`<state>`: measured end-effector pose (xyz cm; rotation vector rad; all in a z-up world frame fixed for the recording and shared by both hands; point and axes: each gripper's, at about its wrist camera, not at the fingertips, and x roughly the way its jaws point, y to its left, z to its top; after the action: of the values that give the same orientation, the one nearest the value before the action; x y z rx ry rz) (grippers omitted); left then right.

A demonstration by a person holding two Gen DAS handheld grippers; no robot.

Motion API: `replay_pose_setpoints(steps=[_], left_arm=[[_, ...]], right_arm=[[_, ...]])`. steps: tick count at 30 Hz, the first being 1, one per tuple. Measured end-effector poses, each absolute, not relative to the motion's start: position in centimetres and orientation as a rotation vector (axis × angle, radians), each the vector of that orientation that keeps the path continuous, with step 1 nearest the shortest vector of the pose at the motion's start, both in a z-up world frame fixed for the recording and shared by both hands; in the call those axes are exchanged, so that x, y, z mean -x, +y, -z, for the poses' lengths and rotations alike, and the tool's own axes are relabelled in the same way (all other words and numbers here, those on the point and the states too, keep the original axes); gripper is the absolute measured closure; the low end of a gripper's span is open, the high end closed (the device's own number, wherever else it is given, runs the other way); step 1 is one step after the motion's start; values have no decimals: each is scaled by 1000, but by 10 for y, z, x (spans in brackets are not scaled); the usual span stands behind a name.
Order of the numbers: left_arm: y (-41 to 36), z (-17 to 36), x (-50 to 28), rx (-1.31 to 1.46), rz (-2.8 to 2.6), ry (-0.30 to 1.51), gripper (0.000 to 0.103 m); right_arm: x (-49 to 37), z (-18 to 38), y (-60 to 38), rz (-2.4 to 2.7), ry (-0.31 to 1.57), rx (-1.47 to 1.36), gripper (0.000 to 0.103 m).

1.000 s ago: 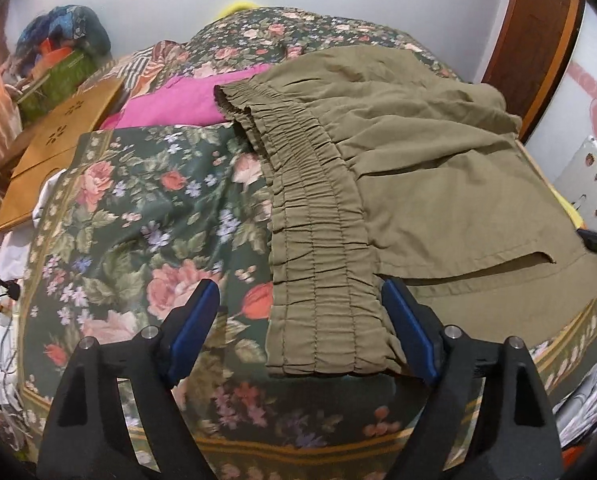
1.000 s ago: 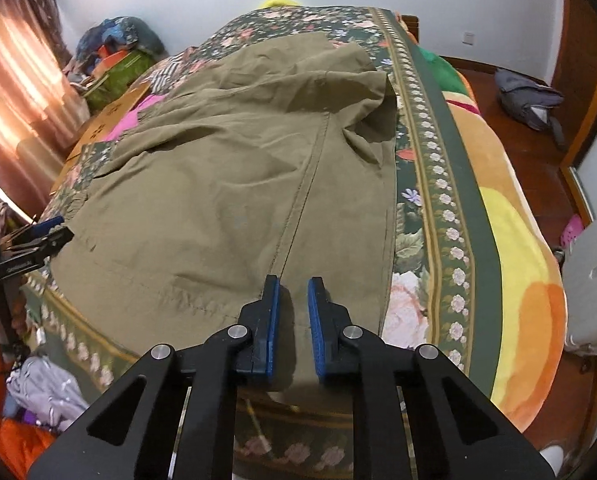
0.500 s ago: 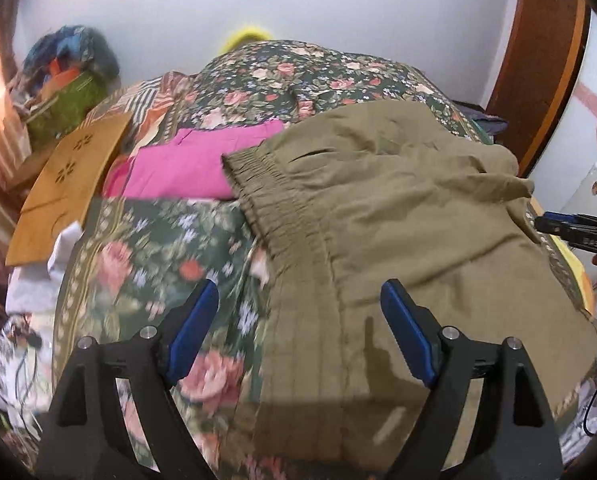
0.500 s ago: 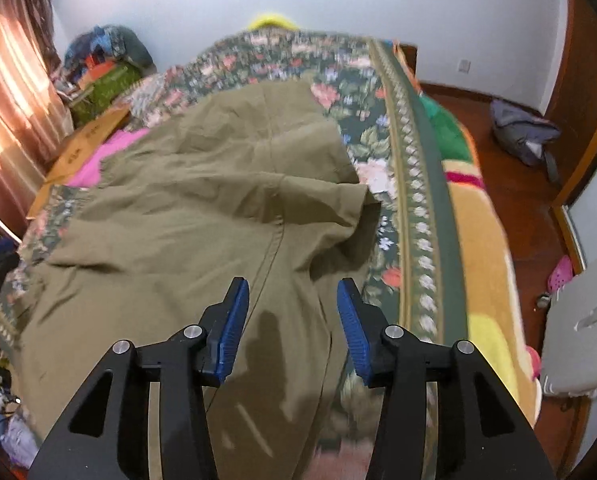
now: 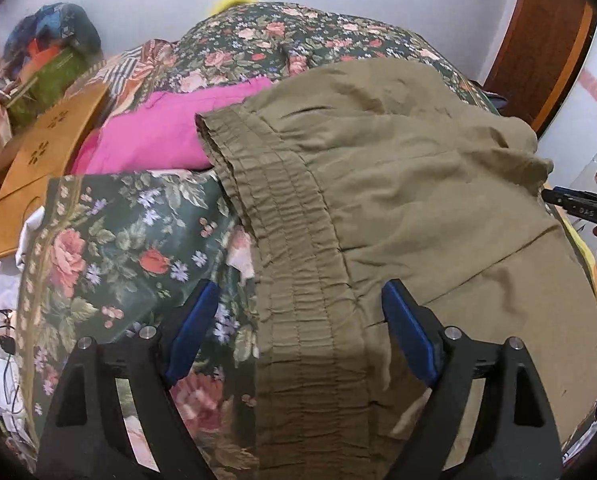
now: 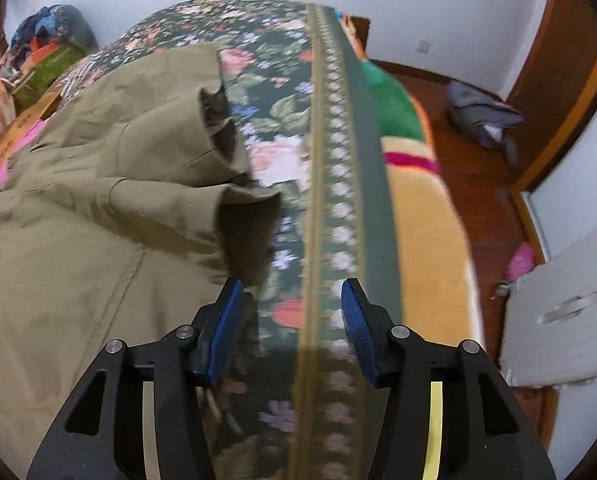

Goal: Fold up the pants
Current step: 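Lower the left tool to the waistband while the right tool approaches the pant leg hem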

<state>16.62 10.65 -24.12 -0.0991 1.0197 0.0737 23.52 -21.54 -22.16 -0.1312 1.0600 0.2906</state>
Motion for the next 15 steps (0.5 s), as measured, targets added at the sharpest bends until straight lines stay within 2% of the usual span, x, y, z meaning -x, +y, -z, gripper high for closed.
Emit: replay_pose_setpoints(steps=[8, 15], left_arm=[[144, 208, -195, 131, -161, 921, 18], [175, 217, -248, 167, -183, 928, 18]], right_arm=[[-244, 171, -218, -388, 936, 34, 55], [-280, 165, -181, -470, 920, 25, 54]])
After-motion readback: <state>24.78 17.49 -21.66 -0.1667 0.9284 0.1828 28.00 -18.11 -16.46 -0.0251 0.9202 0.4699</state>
